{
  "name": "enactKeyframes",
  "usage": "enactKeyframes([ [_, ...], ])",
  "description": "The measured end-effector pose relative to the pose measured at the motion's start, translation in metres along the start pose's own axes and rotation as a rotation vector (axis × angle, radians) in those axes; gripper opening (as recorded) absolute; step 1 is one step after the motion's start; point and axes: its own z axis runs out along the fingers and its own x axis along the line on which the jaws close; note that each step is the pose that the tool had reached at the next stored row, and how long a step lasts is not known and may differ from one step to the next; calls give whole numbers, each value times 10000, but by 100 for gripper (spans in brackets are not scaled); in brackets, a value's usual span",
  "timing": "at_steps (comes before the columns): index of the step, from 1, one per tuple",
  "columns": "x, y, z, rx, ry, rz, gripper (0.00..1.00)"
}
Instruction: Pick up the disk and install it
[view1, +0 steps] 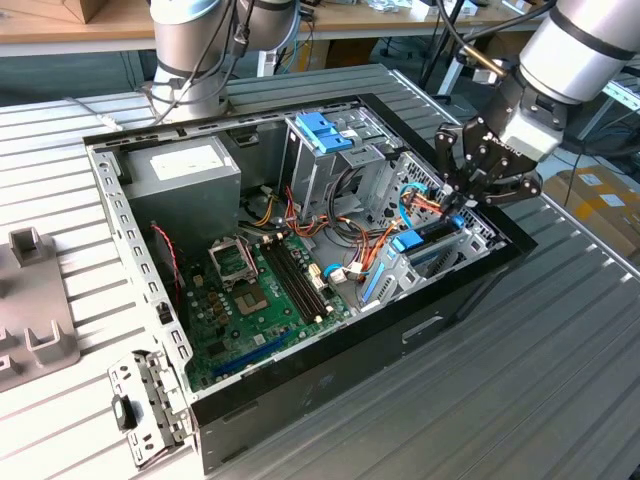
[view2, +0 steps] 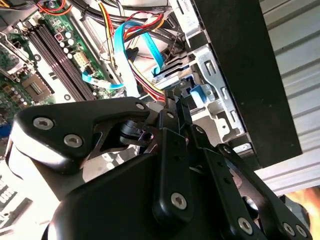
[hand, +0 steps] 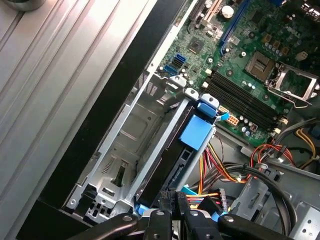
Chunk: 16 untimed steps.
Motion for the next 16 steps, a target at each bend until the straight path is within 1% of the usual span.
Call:
enactKeyframes([
  [6,-41,64,7,34,-1,371,16],
  [8,-71,105,10,51,-1,548,16],
  [9,-78,116,12,55,-2,592,16],
  [14,-80,118,11,57,-1,613,16],
  [16,-80,118,12,64,-2,693,16],
])
